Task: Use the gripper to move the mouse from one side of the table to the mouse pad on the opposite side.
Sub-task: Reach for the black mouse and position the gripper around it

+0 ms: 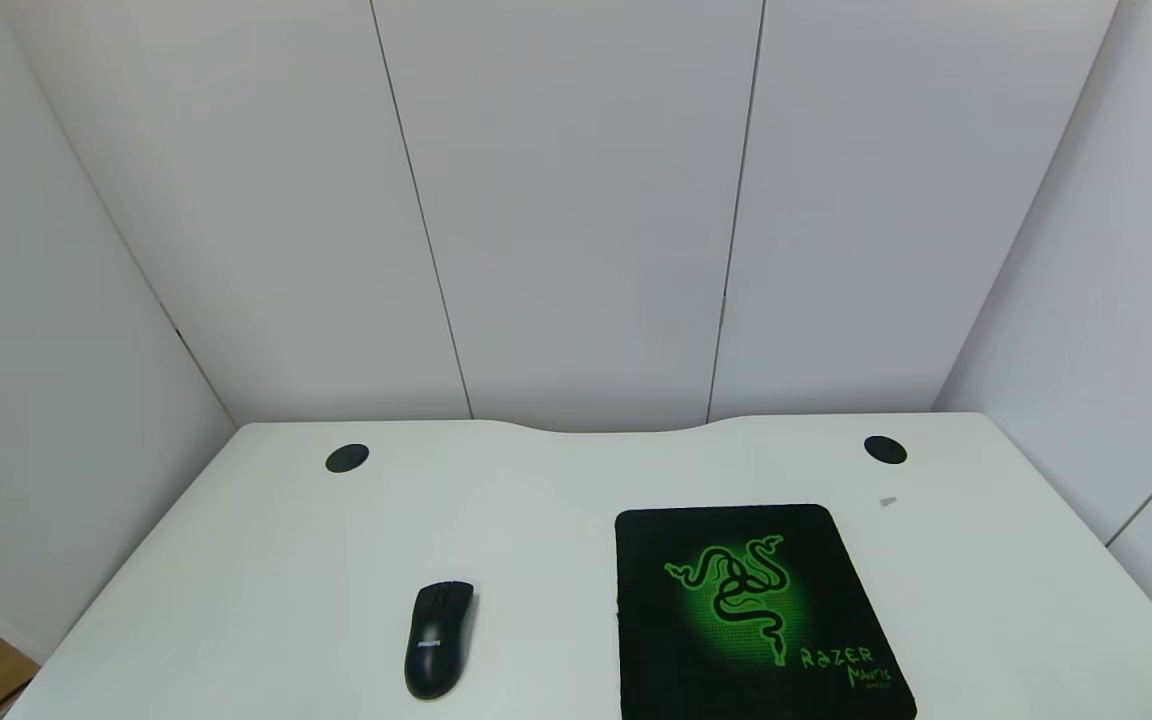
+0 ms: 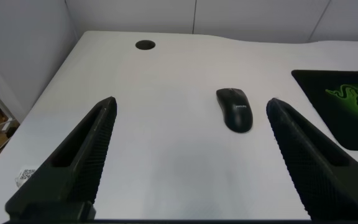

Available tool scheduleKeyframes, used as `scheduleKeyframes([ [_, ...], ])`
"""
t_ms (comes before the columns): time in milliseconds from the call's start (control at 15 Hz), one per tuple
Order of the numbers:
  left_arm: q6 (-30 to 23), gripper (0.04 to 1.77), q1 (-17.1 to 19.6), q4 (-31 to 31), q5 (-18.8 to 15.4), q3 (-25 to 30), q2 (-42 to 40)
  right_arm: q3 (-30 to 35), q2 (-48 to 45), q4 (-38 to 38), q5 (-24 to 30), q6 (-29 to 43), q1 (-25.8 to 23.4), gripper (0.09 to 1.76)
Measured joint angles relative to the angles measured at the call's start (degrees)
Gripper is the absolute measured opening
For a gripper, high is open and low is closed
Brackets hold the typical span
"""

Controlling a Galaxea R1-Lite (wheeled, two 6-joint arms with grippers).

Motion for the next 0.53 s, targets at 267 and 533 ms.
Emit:
scheduleKeyframes([
  [267, 0.26, 1.72, -0.05, 0.24, 0.05, -0.04, 0.00, 0.00, 0.00, 0.00, -0.02, -0.02, 0.00, 1.71],
  [533, 0.50, 1.72, 0.02, 0.16, 0.05, -0.13, 0.00, 0.00, 0.00, 0.00, 0.00, -0.02, 0.00, 1.71],
])
